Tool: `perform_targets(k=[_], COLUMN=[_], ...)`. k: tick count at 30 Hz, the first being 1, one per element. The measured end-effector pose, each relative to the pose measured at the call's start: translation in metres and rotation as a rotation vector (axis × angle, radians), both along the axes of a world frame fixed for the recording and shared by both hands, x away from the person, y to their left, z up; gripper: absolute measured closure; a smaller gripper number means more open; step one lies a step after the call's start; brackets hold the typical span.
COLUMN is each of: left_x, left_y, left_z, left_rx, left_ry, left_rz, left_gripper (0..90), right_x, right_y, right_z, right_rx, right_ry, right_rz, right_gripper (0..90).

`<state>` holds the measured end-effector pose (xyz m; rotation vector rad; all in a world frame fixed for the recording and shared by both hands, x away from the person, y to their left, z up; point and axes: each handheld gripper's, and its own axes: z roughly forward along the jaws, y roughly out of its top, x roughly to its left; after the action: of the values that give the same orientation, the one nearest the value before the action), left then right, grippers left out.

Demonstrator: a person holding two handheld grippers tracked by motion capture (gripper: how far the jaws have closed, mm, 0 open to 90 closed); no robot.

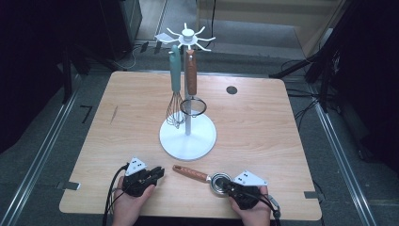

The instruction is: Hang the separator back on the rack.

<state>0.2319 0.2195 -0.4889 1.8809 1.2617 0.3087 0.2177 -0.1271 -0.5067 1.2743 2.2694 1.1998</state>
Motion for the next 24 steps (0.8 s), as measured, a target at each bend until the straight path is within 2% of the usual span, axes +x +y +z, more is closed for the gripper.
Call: perform_targets(k=[5, 8, 13, 14, 17, 19, 22, 24], left_x=[0.0, 0.0, 0.0, 0.0, -0.001, -0.002, -0.004, -0.005], left_y=[0.002, 0.003, 0.007, 0.008, 0.012, 0.015, 0.02, 0.023], left_z=[0.0, 0.001, 0.002, 0.002, 0.002, 0.003, 0.003, 0.004], left_rx=[-0.006, -0.005, -0.015, -0.008, -0.02, -0.015, -0.015, -0.018], left_ry=[-0.004, -0.01, -0.029, -0.034, -0.044, -0.054, -0.07, -0.08], left_rz=[0.004, 0.006, 0.013, 0.013, 0.016, 0.022, 0.032, 0.038], left_gripper=[79.1, 78.4, 75.8, 74.9, 71.9, 68.2, 64.7, 63.0], right_x=[0.004, 0.005, 0.006, 0.007, 0.009, 0.011, 0.014, 0.016], right_y=[-0.015, -0.02, -0.026, -0.027, -0.03, -0.031, -0.034, -0.036], right_z=[0.0, 0.0, 0.003, 0.005, 0.009, 0.011, 0.017, 0.02], right_rx=[-0.004, -0.032, -0.029, -0.022, 0.002, 0.028, 0.031, 0.056], right_ry=[0.0, -0.018, -0.034, -0.036, -0.043, -0.032, -0.059, -0.077], right_rz=[-0.029, -0.033, 0.012, 0.019, 0.054, 0.089, 0.143, 0.165], right_gripper=[90.0, 89.6, 84.8, 83.4, 80.5, 78.7, 76.0, 74.3])
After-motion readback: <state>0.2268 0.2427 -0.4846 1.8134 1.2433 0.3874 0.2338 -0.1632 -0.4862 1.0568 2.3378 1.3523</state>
